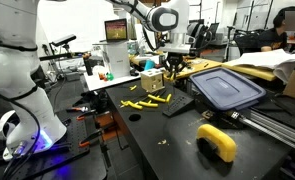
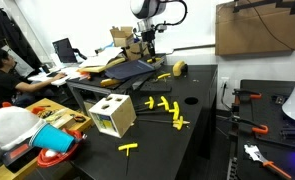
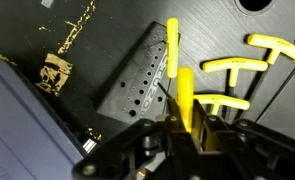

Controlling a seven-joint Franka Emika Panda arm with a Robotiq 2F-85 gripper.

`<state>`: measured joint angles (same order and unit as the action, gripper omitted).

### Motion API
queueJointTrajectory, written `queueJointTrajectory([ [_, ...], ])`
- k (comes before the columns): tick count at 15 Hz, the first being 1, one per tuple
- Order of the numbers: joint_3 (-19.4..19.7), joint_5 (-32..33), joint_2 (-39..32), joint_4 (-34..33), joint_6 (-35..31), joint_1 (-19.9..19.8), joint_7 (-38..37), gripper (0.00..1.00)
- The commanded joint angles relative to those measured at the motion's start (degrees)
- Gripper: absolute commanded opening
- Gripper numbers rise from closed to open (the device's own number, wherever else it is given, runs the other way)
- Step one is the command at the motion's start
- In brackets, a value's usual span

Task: Take the two yellow objects off of their holder

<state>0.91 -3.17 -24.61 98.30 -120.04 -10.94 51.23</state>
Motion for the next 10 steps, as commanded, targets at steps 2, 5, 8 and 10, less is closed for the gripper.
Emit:
queueJointTrajectory([
  [2, -1.5, -3.9, 5.4, 3.9, 2.4, 0.0, -0.9, 0.04],
  [5, -2.1, -6.3, 6.0, 3.9, 7.7, 0.8, -2.6, 0.04],
  [8, -2.7, -7.4, 5.5, 3.6, 14.6, 1.5, -3.0, 0.04],
  [10, -3.0, -7.9, 4.5, 3.1, 18.5, 1.9, -3.2, 0.04],
])
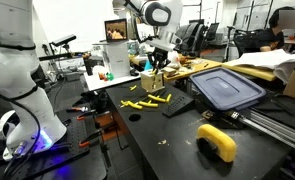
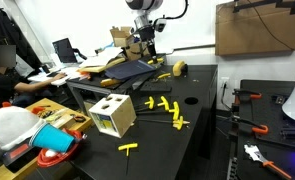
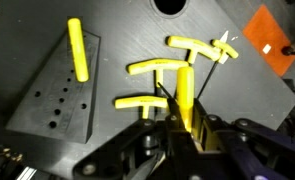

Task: Take the two yellow objects off of their holder

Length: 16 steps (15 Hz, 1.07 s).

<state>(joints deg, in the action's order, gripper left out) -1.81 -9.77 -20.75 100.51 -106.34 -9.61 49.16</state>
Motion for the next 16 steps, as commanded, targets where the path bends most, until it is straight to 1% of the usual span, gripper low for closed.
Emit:
queueJointTrajectory([
  [1, -0.3, -1.6, 0.1, 0.6, 7.0, 0.8, -1.3, 0.04],
  [3, -0.6, -2.0, -1.2, 0.0, 11.1, 1.3, -1.5, 0.04],
  [7, -1.5, -3.2, -4.7, -1.0, 16.3, 2.7, -2.0, 0.04],
  [11, -3.1, -5.7, -8.5, -1.9, 17.5, 4.3, -3.0, 0.04],
  [16, -5.7, -10.9, -14.1, -4.9, 17.3, 6.0, -7.7, 0.04],
])
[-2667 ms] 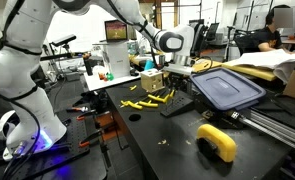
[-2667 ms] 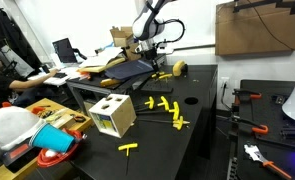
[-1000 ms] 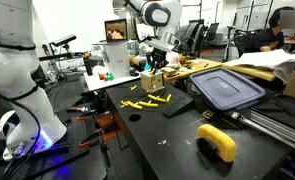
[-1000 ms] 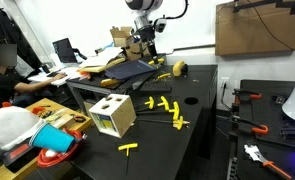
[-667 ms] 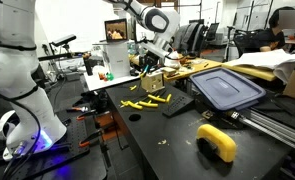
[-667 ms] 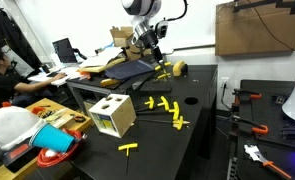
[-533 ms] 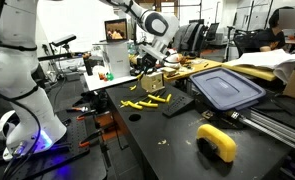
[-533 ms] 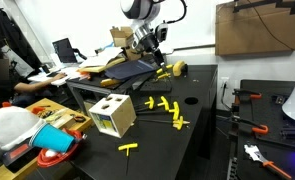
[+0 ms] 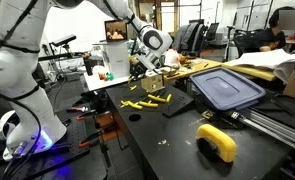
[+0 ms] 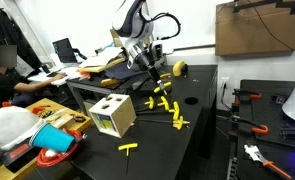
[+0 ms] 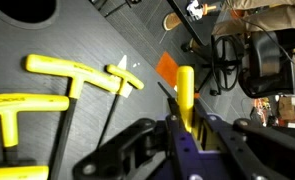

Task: Take the two yellow objects off of their holder

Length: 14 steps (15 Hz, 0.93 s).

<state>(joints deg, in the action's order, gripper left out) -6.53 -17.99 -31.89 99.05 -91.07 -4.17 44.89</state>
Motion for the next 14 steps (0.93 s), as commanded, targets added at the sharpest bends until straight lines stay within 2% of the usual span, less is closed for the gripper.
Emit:
queueJointTrajectory([
  [1, -1.4, -3.8, -4.3, -4.2, 1.6, 0.8, -4.5, 0.04],
  [7, -2.3, -9.6, -11.9, -10.3, -0.8, 0.0, -9.4, 0.04],
  [14, -2.3, -12.4, -16.2, -15.7, -9.0, -3.3, -11.1, 0.04],
])
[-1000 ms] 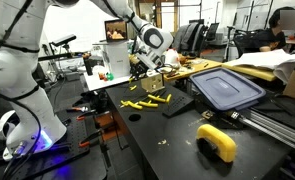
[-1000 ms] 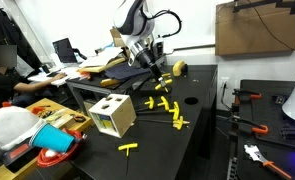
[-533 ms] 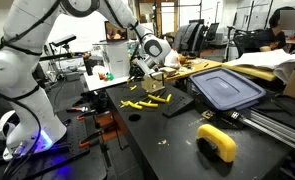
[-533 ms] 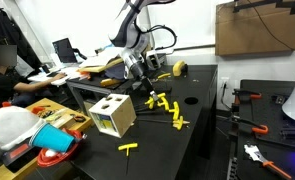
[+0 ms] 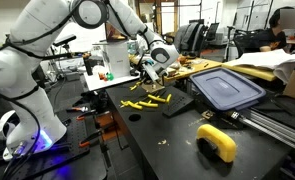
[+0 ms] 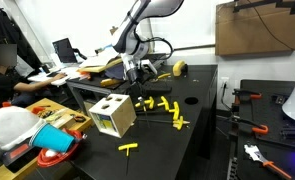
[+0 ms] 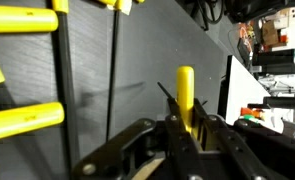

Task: Take the two yellow objects off of their holder

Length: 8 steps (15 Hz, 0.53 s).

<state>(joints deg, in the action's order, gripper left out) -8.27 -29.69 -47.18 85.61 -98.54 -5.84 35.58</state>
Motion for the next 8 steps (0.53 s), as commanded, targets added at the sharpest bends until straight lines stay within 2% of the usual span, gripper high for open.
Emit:
queueJointTrajectory([
  [1, -0.6, -0.2, -0.6, -1.8, -1.9, -2.2, -1.1, 0.04],
  [5, -1.0, -0.2, 1.2, 1.3, -0.1, -4.2, -0.4, 0.04],
  [8, -1.1, 0.0, 1.3, 2.9, 0.1, -4.1, -0.4, 0.04],
])
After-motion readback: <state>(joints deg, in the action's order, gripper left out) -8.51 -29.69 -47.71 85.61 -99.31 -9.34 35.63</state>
